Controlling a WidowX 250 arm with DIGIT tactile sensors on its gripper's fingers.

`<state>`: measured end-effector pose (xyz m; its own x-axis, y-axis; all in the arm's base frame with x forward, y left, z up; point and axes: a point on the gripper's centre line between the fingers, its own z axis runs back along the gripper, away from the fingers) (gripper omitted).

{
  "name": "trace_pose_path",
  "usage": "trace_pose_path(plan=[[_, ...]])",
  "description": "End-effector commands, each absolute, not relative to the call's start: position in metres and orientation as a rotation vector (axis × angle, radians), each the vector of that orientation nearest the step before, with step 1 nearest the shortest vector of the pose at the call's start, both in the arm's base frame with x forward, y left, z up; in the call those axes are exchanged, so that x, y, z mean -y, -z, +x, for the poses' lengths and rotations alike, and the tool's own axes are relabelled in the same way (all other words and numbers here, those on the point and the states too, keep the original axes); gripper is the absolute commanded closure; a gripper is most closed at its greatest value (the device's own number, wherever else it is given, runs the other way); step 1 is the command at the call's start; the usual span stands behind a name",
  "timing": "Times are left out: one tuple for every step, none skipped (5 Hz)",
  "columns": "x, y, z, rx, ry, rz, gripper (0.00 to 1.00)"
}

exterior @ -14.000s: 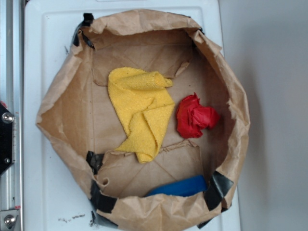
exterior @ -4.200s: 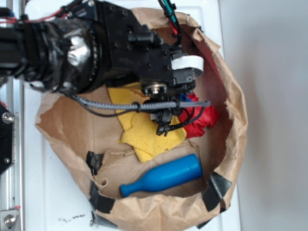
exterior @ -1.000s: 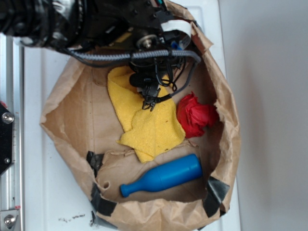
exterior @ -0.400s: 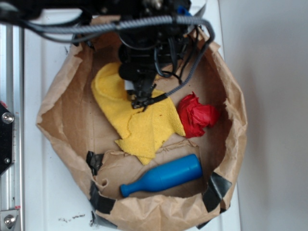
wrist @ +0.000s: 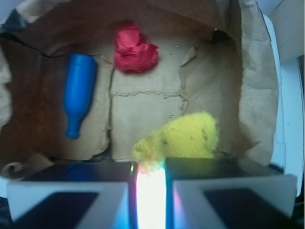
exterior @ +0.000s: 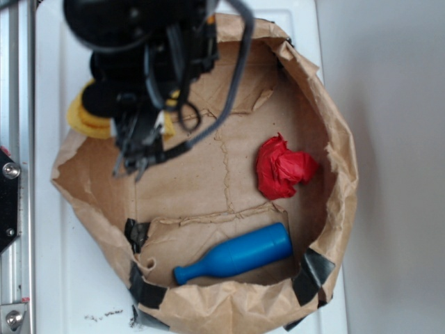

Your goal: Grab the yellow cloth.

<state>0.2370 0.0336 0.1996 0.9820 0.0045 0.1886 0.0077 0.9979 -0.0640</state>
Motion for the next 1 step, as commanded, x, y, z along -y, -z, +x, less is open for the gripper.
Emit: trace_pose_path(plan=[[-0.0255, -0.2363, 0.2493, 0.276, -0.018, -0.059, 1.00]])
